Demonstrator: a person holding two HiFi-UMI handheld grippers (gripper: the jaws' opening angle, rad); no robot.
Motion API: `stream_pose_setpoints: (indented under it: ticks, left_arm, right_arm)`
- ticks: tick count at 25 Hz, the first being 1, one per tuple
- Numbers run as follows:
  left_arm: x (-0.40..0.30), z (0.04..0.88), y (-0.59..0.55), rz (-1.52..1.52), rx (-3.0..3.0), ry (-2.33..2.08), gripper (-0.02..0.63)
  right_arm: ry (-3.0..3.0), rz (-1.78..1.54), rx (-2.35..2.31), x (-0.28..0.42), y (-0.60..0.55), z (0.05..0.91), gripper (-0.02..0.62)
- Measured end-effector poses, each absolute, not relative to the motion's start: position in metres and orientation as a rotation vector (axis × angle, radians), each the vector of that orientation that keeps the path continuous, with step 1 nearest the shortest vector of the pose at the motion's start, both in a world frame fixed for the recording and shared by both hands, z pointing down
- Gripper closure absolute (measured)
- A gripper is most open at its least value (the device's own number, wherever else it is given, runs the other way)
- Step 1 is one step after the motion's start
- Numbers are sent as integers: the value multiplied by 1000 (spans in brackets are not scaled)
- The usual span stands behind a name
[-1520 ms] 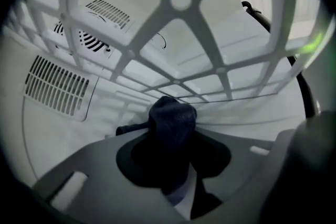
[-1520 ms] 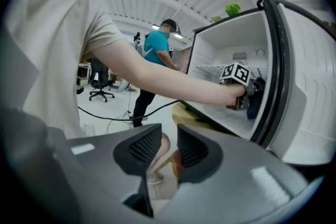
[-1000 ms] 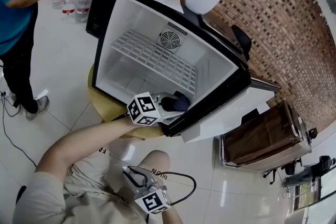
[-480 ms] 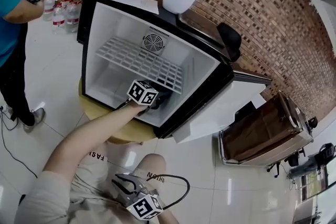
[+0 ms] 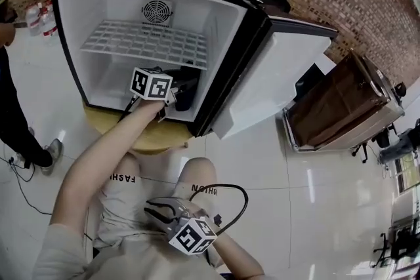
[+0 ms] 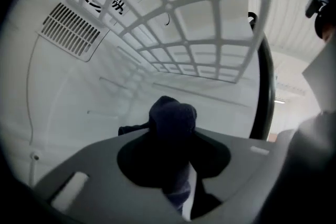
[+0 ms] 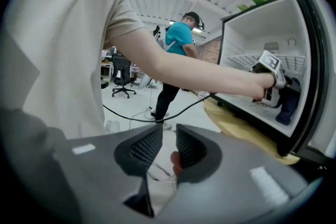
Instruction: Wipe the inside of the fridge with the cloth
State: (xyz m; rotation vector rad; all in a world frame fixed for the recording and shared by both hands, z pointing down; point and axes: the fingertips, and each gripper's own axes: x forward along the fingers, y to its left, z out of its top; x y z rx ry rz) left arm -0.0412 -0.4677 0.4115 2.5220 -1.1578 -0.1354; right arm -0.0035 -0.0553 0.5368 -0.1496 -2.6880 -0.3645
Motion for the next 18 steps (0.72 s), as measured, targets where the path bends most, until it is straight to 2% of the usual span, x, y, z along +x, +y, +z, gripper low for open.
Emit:
stream_pose_setpoints:
  ticks: [7,9,14,18]
  left_arm:
    - [8,401,-366,-79,2695,-787,485]
    - [4,402,-358,-58,2697,-792,485]
    - [-57,423,-427,-110,2433,-1057,483]
    - [-64,433,-474,-59,2346,-1109,482]
  right_arm:
    - [-2667,-349,-176,-6,-45,544,512]
    - [-2662,-349,-188,-7,-41,547,512]
    - [-2661,-343,-199,-9,-38,550,512]
    - [-2647,-358,-184,-8,-43,552,512]
